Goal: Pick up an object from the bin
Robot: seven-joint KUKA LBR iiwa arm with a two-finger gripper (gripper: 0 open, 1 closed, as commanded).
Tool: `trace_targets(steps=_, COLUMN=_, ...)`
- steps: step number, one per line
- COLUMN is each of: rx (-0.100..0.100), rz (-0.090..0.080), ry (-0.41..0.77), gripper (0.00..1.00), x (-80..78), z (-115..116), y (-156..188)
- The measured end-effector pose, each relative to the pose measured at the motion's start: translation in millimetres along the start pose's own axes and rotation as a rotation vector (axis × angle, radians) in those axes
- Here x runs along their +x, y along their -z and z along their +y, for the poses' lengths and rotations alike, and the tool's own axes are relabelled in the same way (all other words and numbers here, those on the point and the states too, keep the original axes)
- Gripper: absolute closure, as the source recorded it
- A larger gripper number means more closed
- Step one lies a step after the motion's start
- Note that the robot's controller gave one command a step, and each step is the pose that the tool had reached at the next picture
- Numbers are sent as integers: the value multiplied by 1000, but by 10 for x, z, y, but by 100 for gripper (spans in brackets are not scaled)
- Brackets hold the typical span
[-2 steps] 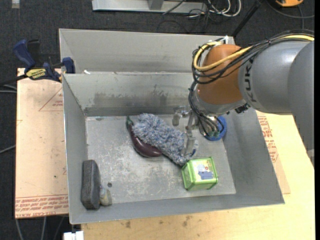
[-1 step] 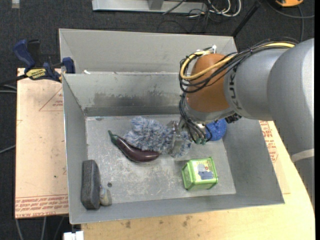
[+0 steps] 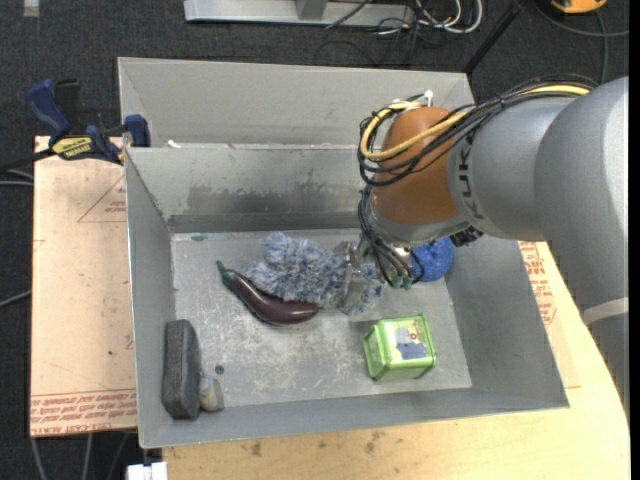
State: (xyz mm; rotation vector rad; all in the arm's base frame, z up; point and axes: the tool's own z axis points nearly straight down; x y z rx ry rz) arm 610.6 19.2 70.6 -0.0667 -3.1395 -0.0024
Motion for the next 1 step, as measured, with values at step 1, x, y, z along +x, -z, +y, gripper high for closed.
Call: trace_targets(steps=1, rx=1, rz=-3, ry=13, gripper=100, x=142, z=-218, y=1996)
